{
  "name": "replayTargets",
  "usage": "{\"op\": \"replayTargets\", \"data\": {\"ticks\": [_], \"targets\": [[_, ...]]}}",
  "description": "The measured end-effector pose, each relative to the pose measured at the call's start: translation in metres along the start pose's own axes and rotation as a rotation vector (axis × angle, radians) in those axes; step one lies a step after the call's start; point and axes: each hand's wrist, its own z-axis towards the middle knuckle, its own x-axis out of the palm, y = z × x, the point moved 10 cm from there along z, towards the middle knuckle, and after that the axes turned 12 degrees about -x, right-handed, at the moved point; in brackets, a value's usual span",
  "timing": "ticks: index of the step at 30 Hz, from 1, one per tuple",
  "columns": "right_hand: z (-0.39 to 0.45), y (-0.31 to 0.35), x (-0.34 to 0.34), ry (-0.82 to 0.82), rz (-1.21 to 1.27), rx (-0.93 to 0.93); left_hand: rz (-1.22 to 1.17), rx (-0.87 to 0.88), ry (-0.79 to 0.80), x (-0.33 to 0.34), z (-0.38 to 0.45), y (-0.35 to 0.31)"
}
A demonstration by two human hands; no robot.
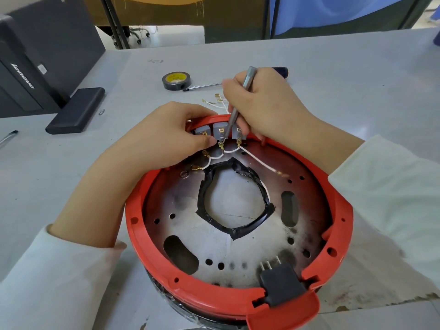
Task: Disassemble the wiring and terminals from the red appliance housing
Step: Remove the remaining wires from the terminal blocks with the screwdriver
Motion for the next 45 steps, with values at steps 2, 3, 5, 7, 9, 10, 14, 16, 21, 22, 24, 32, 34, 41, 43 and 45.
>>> {"op": "replayTargets", "data": {"ticks": [2, 3, 5, 7, 9, 10, 14, 16, 21, 22, 24, 32, 34, 41, 43, 45], "targets": [[-0.001, 0.003, -0.005, -0.024, 0.06, 0.001, -0.004, -0.007, 0.004, -0.001, 0.0, 0.001], [-0.002, 0.003, -0.007, -0.025, 0.082, 0.004, -0.01, -0.015, 0.009, 0.0, 0.0, 0.002], [-0.003, 0.005, -0.01, -0.005, 0.099, 0.013, 0.015, -0.023, 0.005, 0.001, 0.0, 0.003], [-0.007, 0.005, -0.014, 0.006, 0.109, 0.028, 0.046, -0.028, -0.011, 0.0, 0.0, 0.002], [-0.012, 0.001, -0.022, -0.023, 0.138, 0.062, 0.045, -0.042, -0.015, 0.0, 0.001, 0.003], [-0.015, -0.002, -0.026, -0.051, 0.154, 0.084, 0.046, -0.051, -0.021, -0.001, 0.0, 0.004], [-0.022, -0.011, -0.032, -0.165, 0.228, 0.133, 0.073, -0.072, -0.06, -0.002, -0.003, 0.004], [-0.021, -0.012, -0.029, -0.178, 0.222, 0.131, 0.081, -0.087, -0.075, -0.002, -0.005, 0.005], [-0.012, -0.006, -0.02, -0.09, 0.184, 0.083, 0.163, -0.115, -0.166, -0.005, -0.017, 0.006], [-0.011, -0.005, -0.018, -0.074, 0.191, 0.077, 0.19, -0.126, -0.17, -0.005, -0.019, 0.006], [-0.01, -0.004, -0.016, -0.049, 0.21, 0.075, 0.222, -0.144, -0.13, -0.001, -0.021, 0.007], [-0.008, -0.006, -0.016, -0.064, 0.218, 0.066, 0.186, -0.039, 0.089, 0.01, 0.001, -0.018], [-0.008, -0.006, -0.017, -0.067, 0.201, 0.065, 0.192, 0.013, 0.109, 0.019, 0.002, -0.021], [-0.001, -0.006, -0.013, -0.035, 0.208, 0.066, 0.266, 0.082, 0.027, 0.018, 0.002, -0.016], [0.002, -0.003, -0.012, 0.005, 0.197, 0.07, 0.262, 0.074, 0.017, 0.018, 0.003, -0.014], [0.002, 0.002, -0.013, 0.053, 0.15, 0.063, 0.265, 0.076, 0.014, 0.019, 0.004, -0.014]]}}
